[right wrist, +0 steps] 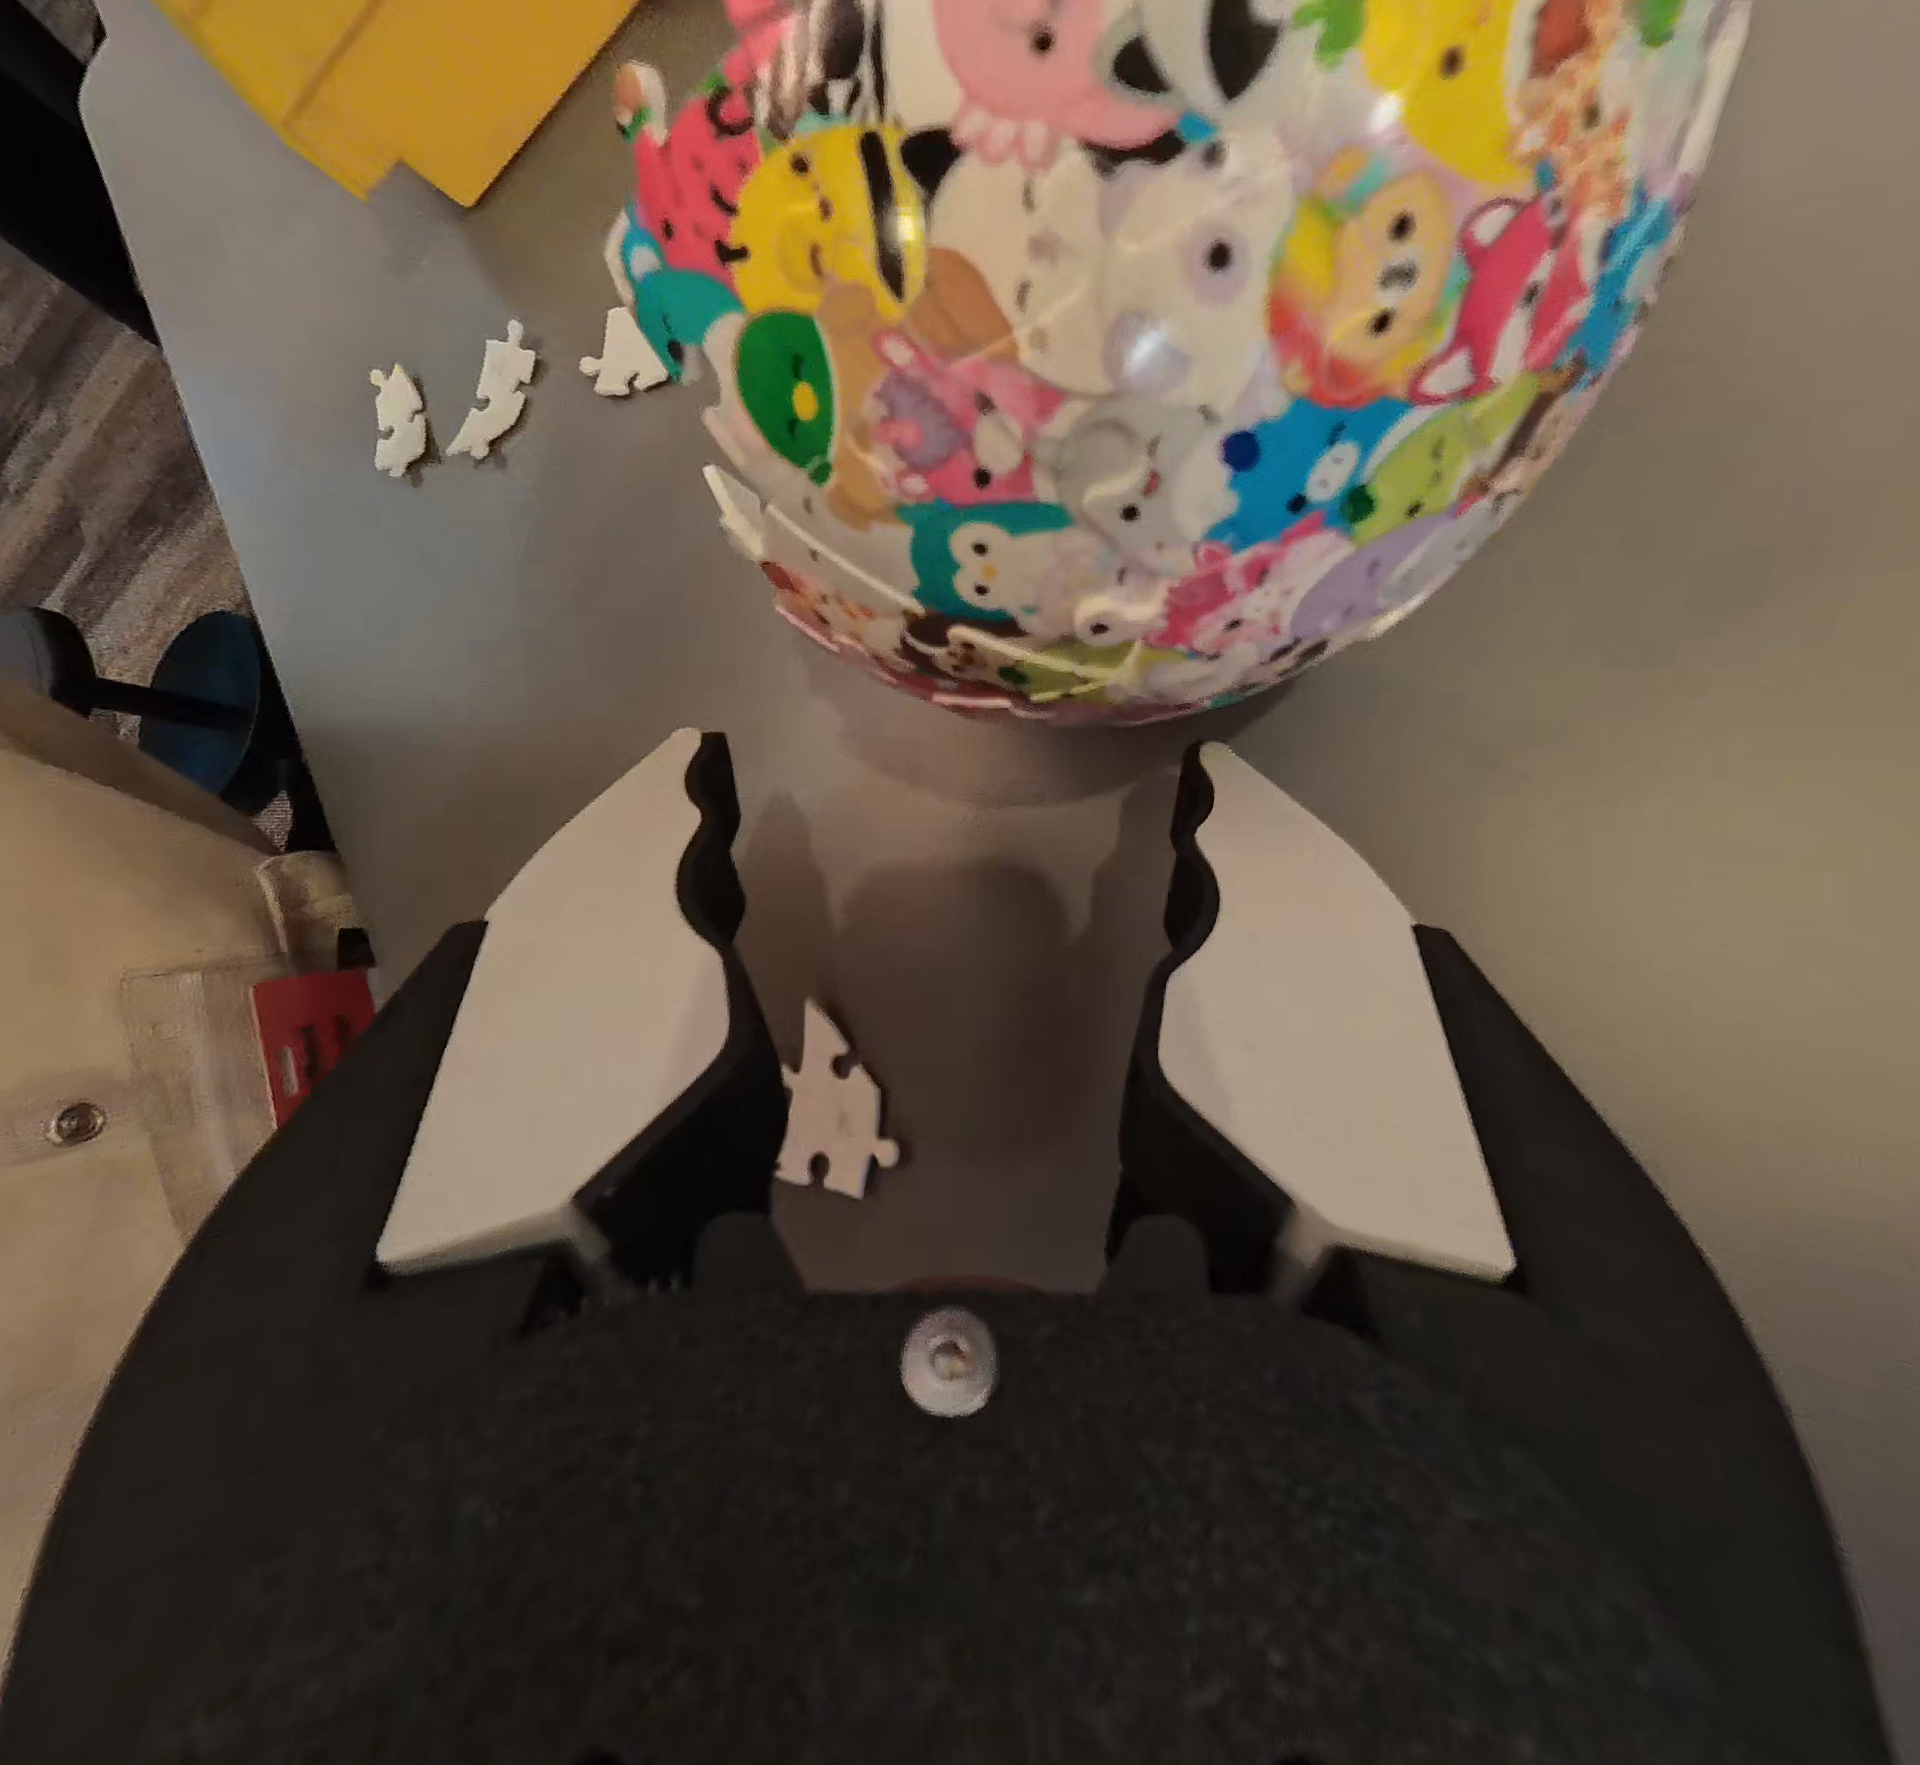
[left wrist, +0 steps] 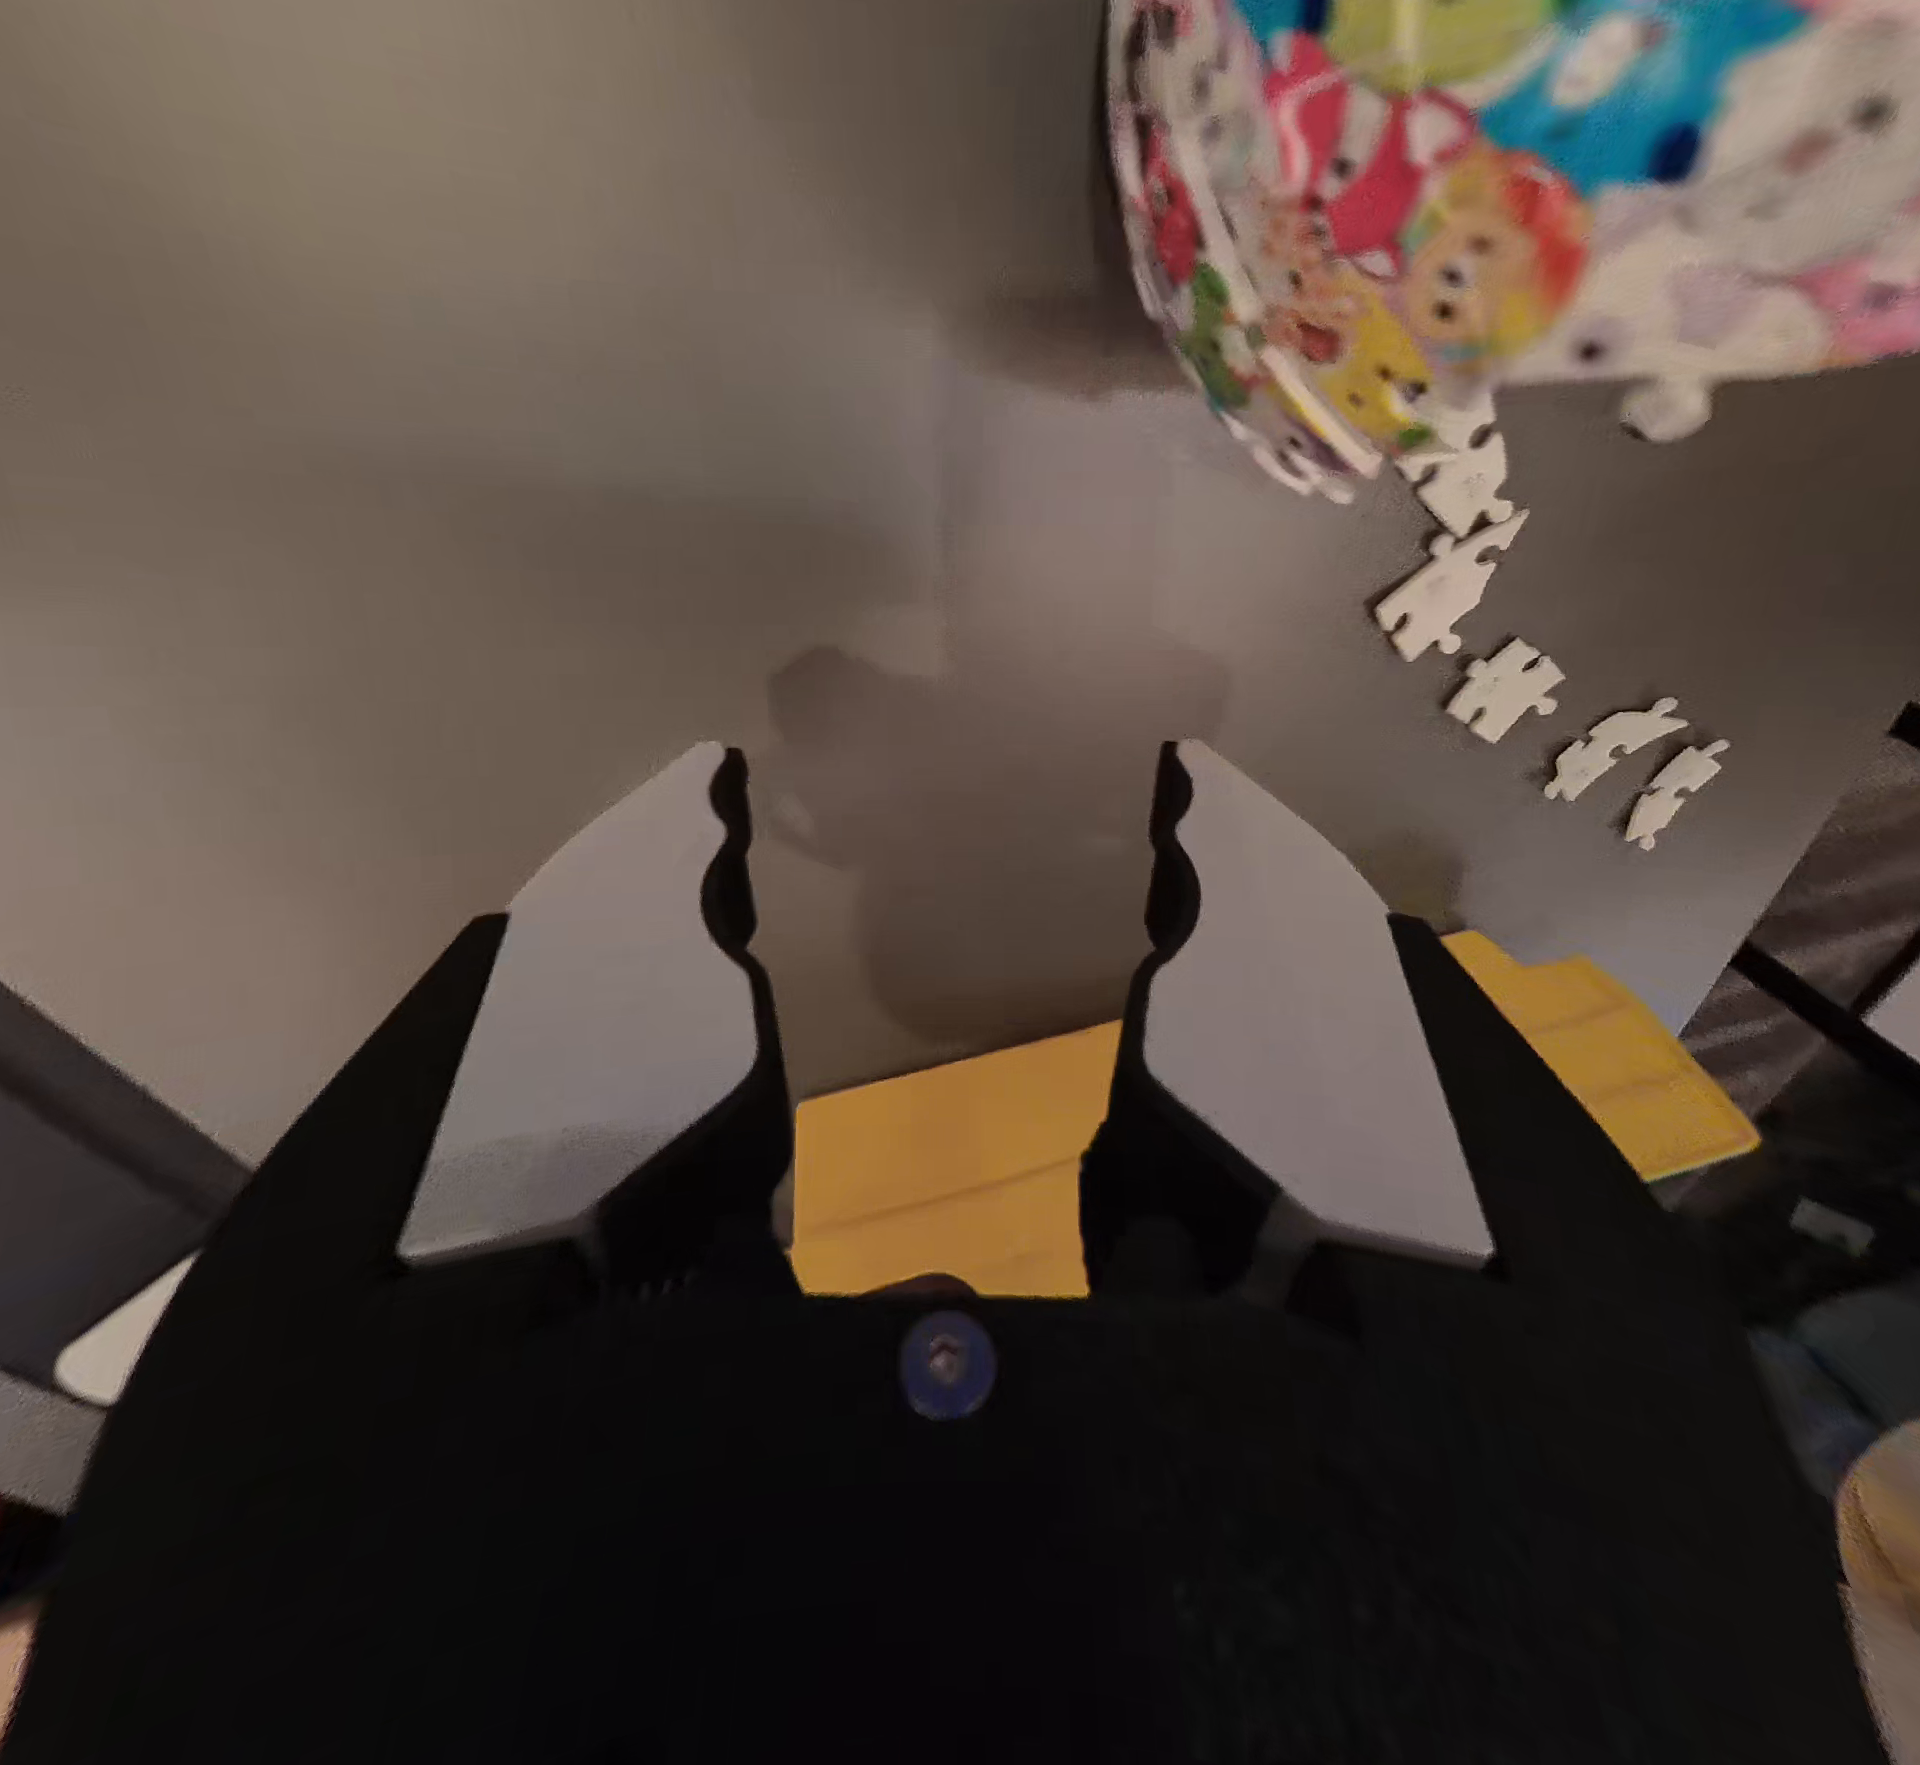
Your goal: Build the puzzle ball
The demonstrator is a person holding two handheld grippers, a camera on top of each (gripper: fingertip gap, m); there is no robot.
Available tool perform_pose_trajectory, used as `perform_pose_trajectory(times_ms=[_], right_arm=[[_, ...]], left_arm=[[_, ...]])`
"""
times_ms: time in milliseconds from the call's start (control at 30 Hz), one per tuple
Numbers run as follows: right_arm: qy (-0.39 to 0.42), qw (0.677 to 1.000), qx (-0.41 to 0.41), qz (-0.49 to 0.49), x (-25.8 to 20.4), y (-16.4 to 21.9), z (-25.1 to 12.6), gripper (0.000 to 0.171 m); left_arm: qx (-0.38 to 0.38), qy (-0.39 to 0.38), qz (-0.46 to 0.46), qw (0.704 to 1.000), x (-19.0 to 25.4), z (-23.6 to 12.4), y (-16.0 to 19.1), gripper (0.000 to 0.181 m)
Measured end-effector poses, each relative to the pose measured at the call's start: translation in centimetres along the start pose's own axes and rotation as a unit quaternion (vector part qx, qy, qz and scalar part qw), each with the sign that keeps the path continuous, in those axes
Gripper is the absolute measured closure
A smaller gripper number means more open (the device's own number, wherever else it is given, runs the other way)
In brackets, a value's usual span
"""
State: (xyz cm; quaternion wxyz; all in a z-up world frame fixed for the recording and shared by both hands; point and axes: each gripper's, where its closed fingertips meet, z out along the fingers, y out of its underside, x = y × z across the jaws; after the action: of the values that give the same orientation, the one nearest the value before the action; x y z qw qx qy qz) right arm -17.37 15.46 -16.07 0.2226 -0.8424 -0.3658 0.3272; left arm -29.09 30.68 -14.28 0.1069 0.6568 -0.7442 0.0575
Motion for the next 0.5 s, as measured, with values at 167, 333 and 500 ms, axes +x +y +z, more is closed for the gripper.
perform_pose_trajectory(times_ms=[167,333,500], right_arm=[[-0.011,1.000,0.007,0.005,-0.4,-0.5,0.6,0.084],[-0.008,1.000,0.005,-0.015,0.5,-1.0,0.0,0.084],[-0.005,0.999,-0.007,-0.036,1.5,-1.7,-0.4,0.083]], left_arm=[[0.013,0.038,0.023,0.999,0.5,2.1,-1.5,0.112],[0.098,0.074,0.042,0.992,3.6,1.8,-3.5,0.114],[0.139,0.092,0.042,0.985,6.1,1.6,-4.1,0.113]])
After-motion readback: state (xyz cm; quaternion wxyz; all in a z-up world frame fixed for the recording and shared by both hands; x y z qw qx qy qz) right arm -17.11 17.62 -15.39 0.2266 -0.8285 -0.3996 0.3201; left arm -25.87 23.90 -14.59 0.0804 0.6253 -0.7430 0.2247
